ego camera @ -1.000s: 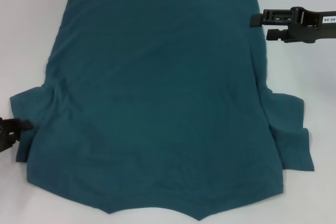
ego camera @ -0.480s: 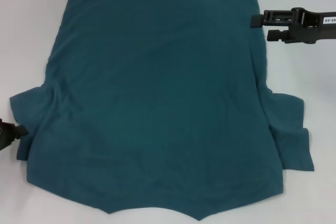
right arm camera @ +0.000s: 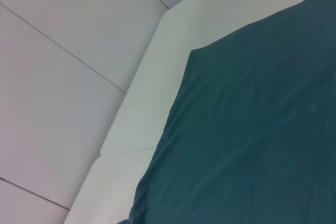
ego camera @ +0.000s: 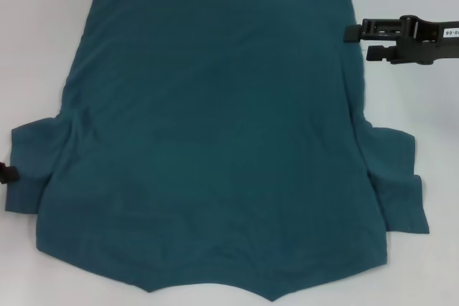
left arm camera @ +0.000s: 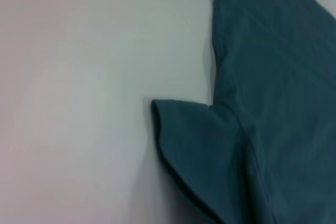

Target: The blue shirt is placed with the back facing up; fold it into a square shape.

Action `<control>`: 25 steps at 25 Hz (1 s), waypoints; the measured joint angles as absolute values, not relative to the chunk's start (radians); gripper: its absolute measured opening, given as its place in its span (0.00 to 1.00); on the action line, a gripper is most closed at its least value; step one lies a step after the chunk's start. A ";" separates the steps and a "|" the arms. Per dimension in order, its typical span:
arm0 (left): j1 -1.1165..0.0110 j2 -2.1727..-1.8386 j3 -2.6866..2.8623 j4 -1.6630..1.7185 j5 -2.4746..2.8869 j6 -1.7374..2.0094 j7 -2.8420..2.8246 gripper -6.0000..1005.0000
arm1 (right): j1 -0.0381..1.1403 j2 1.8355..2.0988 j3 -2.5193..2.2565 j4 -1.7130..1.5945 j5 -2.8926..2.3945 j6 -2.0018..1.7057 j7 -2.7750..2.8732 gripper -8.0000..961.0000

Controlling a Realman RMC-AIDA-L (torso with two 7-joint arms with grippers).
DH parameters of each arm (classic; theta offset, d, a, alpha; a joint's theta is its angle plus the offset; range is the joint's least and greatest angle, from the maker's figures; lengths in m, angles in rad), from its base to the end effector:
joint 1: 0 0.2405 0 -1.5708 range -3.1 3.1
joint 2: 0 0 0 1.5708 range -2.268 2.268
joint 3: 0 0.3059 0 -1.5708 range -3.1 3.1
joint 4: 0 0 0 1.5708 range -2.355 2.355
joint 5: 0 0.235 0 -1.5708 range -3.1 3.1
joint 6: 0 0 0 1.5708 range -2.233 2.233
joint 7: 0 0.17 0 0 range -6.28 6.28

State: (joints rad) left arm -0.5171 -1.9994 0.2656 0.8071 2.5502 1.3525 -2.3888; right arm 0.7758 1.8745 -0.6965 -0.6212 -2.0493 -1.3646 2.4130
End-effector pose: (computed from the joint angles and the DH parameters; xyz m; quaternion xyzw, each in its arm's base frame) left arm -0.4384 0.3825 0.0605 -0.6439 -0.6931 -0.1614 0.2809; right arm 0.2616 0.5005 0.0490 -0.7774 0.5624 0.2446 0.1399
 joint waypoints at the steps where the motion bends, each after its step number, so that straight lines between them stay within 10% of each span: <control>1: -0.524 -1.996 0.269 0.816 2.568 1.358 -2.394 0.01 | 0.775 1.875 -0.697 -0.621 -2.049 -1.365 2.413 0.96; 25: -0.611 -1.944 0.318 0.984 2.770 1.387 -2.519 0.01 | 0.770 1.874 -0.695 -0.621 -2.049 -1.366 2.413 0.96</control>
State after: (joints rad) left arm -0.6112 -1.9440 0.3182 0.9836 2.7698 1.3874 -2.5186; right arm 0.7702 1.8742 -0.6949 -0.6212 -2.0493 -1.3658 2.4130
